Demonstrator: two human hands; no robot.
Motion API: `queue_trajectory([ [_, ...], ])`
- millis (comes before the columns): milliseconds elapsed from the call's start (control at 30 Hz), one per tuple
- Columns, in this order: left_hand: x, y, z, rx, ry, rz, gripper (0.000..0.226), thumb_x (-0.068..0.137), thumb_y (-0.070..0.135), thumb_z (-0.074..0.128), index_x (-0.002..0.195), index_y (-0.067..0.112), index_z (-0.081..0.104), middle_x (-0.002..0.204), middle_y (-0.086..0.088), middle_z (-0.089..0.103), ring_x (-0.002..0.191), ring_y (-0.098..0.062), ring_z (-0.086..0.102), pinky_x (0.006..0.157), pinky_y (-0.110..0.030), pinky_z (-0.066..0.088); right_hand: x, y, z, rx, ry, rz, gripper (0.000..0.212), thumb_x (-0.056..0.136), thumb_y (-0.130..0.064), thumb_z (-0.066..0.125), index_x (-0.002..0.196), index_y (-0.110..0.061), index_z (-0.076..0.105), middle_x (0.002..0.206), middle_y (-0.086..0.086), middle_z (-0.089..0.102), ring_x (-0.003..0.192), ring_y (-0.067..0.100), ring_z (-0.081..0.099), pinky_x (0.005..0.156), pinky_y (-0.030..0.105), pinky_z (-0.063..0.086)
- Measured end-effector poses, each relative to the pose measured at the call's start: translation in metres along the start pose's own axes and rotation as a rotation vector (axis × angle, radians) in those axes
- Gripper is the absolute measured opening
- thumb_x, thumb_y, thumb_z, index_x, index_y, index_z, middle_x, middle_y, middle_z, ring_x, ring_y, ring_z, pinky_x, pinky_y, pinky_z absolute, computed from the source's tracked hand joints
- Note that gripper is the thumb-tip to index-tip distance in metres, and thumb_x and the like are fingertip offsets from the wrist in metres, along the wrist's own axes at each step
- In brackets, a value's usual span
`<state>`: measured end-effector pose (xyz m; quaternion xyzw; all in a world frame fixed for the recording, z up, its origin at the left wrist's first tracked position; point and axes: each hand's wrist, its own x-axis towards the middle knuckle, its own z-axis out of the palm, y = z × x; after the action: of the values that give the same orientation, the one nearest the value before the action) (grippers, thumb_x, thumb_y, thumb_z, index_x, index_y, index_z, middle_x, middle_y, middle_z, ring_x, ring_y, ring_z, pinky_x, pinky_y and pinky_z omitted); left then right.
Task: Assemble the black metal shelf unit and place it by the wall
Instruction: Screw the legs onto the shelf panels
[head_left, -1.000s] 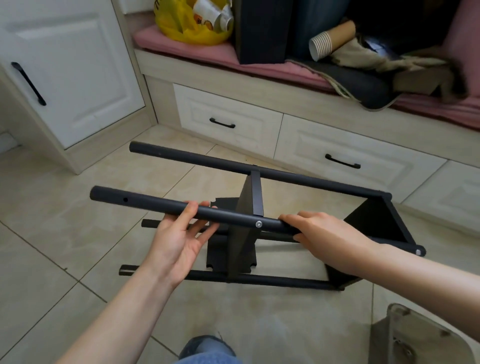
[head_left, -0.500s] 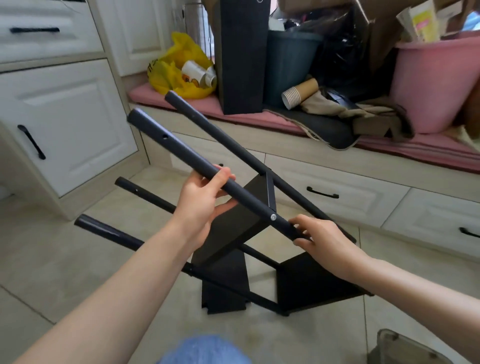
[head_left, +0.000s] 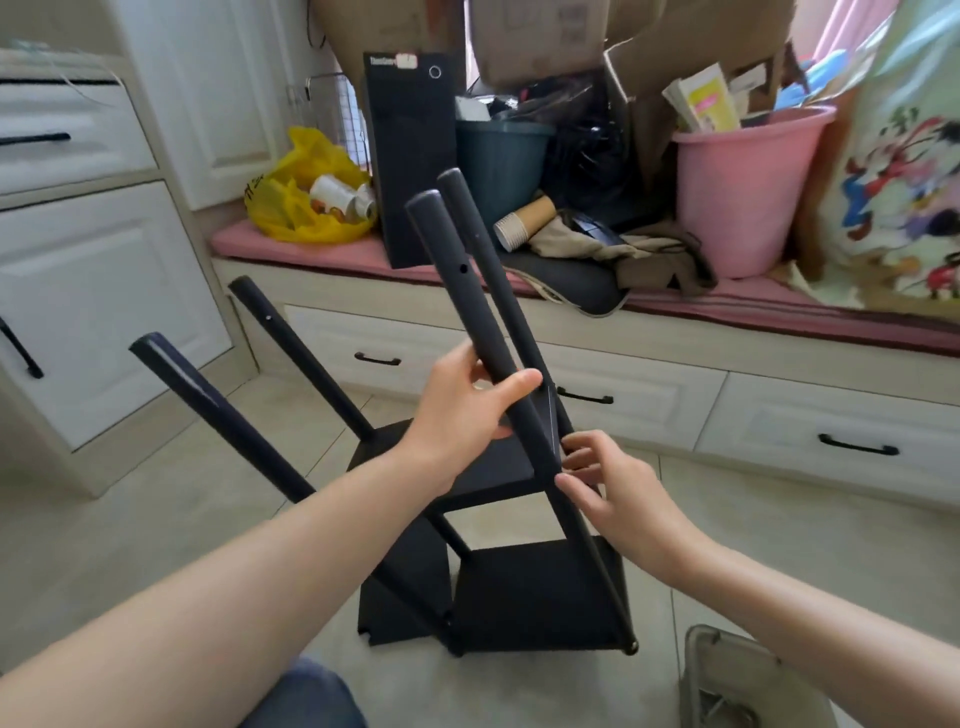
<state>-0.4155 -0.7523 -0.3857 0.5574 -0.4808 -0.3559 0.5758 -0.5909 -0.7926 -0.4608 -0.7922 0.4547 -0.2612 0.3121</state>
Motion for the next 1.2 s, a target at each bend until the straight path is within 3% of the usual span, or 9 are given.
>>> queue_trajectory([
  [167, -0.007, -0.004, 0.052, 0.114, -0.046, 0.029, 0.015, 0.089, 0.02, 0.077, 0.091, 0.022, 0.062, 0.092, 0.0, 0.069, 0.094, -0.019, 0.072, 0.083, -0.044, 0.062, -0.024, 0.0, -0.025, 0.025, 0.044, -0.038, 0.033, 0.094, -0.027, 0.065, 0.122, -0.034, 0.048, 0.112, -0.024, 0.053, 0.103, -0.007, 0.053, 0.083, 0.007, 0.041],
  [300, -0.011, -0.014, 0.081, 0.139, -0.072, 0.035, 0.015, 0.088, 0.023, 0.077, 0.095, 0.024, 0.065, 0.094, 0.002, 0.071, 0.092, -0.02, 0.073, 0.084, -0.044, 0.061, -0.026, 0.011, -0.033, 0.078, 0.053, 0.03, 0.026, 0.097, -0.015, 0.059, 0.118, -0.027, 0.052, 0.1, -0.02, 0.059, 0.095, -0.001, 0.058, 0.072, 0.008, 0.045],
  [467, -0.02, -0.024, 0.083, 0.119, -0.196, 0.0, 0.013, 0.095, 0.03, 0.067, 0.107, 0.025, 0.068, 0.101, 0.006, 0.073, 0.095, -0.01, 0.071, 0.086, -0.036, 0.061, -0.027, 0.023, -0.037, 0.109, 0.06, 0.048, 0.027, 0.097, -0.007, 0.057, 0.118, -0.024, 0.055, 0.097, -0.017, 0.063, 0.093, 0.003, 0.062, 0.08, 0.017, 0.05],
  [567, -0.02, -0.043, 0.06, 0.422, -0.325, -0.001, 0.025, 0.1, 0.047, 0.051, 0.105, 0.029, 0.068, 0.103, 0.013, 0.069, 0.102, -0.008, 0.064, 0.091, -0.03, 0.051, -0.026, 0.03, -0.04, 0.131, 0.068, 0.09, 0.021, 0.097, -0.009, 0.058, 0.115, -0.02, 0.056, 0.1, -0.009, 0.066, 0.097, 0.012, 0.064, 0.086, 0.027, 0.052],
  [700, -0.016, -0.079, 0.03, 1.252, -0.535, 0.088, 0.055, 0.099, 0.051, 0.053, 0.149, 0.034, 0.04, 0.157, 0.013, 0.034, 0.149, -0.013, 0.023, 0.12, -0.047, 0.027, -0.025, 0.037, -0.047, 0.132, 0.094, 0.121, 0.017, 0.098, -0.009, 0.057, 0.112, -0.018, 0.056, 0.096, -0.011, 0.064, 0.09, 0.01, 0.061, 0.075, 0.019, 0.047],
  [833, -0.013, -0.101, 0.02, 1.292, -0.613, 0.011, 0.076, 0.098, 0.035, 0.062, 0.158, 0.04, 0.016, 0.168, 0.016, 0.004, 0.156, -0.017, -0.002, 0.123, -0.056, 0.019, -0.026, 0.042, -0.049, 0.13, 0.084, 0.184, 0.016, 0.099, -0.008, 0.054, 0.113, -0.017, 0.053, 0.101, -0.004, 0.065, 0.093, 0.015, 0.061, 0.077, 0.026, 0.048],
  [1000, -0.012, -0.115, 0.027, 1.363, -0.632, 0.049, 0.074, 0.103, 0.019, 0.056, 0.16, 0.038, 0.012, 0.168, 0.01, 0.009, 0.156, -0.019, 0.006, 0.122, -0.044, 0.025, -0.037, 0.053, -0.053, 0.172, 0.093, 0.263, 0.022, 0.097, 0.001, 0.047, 0.109, -0.018, 0.048, 0.105, 0.003, 0.063, 0.102, 0.022, 0.06, 0.084, 0.035, 0.05],
  [1100, -0.011, -0.12, 0.039, 1.409, -0.643, 0.095, 0.072, 0.104, 0.019, 0.054, 0.16, 0.036, 0.012, 0.169, 0.007, 0.01, 0.156, -0.022, 0.007, 0.12, -0.049, 0.029, -0.045, 0.063, -0.058, 0.215, 0.123, 0.298, 0.028, 0.096, 0.002, 0.048, 0.105, -0.024, 0.05, 0.104, 0.0, 0.062, 0.103, 0.019, 0.06, 0.089, 0.039, 0.053],
  [1200, -0.012, -0.121, 0.056, 1.442, -0.674, 0.114, 0.07, 0.105, 0.021, 0.05, 0.16, 0.036, 0.01, 0.169, 0.006, 0.008, 0.156, -0.023, 0.005, 0.12, -0.052, 0.027, -0.053, 0.073, -0.068, 0.255, 0.142, 0.317, 0.034, 0.095, 0.004, 0.049, 0.099, -0.03, 0.049, 0.102, 0.0, 0.063, 0.097, 0.017, 0.06, 0.08, 0.033, 0.052],
])
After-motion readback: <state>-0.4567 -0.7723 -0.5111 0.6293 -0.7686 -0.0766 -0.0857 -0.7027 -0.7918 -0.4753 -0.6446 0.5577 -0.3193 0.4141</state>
